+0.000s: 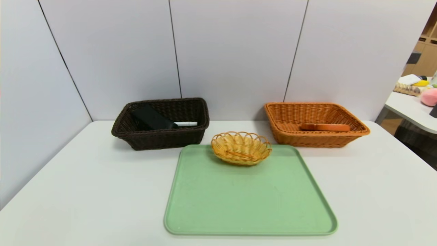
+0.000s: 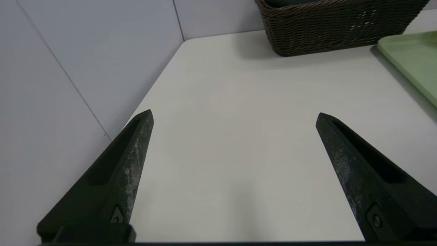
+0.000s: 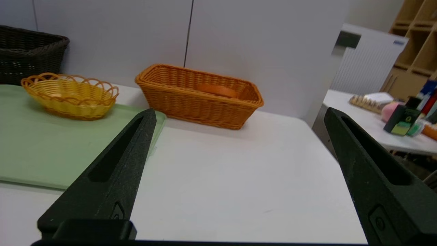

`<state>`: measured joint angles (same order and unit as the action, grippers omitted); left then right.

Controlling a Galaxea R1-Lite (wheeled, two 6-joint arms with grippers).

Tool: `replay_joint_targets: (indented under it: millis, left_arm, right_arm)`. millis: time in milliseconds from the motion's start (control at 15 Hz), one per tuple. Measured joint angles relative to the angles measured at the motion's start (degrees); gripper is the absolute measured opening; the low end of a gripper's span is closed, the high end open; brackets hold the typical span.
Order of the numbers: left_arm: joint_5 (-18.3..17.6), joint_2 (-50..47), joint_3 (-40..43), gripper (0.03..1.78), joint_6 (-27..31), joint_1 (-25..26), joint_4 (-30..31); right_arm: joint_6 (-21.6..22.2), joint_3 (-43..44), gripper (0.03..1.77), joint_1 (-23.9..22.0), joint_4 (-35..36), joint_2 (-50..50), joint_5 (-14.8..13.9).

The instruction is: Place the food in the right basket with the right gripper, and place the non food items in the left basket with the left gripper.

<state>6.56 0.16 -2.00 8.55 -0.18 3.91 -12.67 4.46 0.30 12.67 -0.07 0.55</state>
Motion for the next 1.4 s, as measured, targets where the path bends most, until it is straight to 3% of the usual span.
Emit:
replay_joint_targets:
  millis: [133,267,467,533,800,1400]
  left_arm:
    - [-5.08,-0.13,1.18,1.69,-0.11,0.00,0.27]
    - [-8.27,-0.18,1.79,1.69,-0.28,0.00,-2.66]
    - [-8.23,-0.21,1.97,1.69,-2.02,0.00,-4.46]
    - [-8.09,-0.21,1.97,1.69,-3.36,0.00,-4.33]
    - [-6.66,-0.23,2.00,1.69,-7.89,0.00,-4.12]
    - [-6.66,-0.23,2.00,1.69,-7.95,0.00,-4.10]
  right_arm:
    - [-2.60,-3.23,1.70,0.02,8.63,0.00,-0.09]
    - [-2.05,-4.16,1.70,0.00,5.68,0.00,-0.20]
    - [3.69,-4.41,1.70,0.02,-10.28,0.00,1.71]
    - [5.60,-4.44,1.70,0.02,-12.51,0.00,1.79]
    - [11.02,-4.44,1.70,0.02,-12.62,0.00,0.46]
    - [11.29,-4.46,1.70,0.02,-12.67,0.00,0.24]
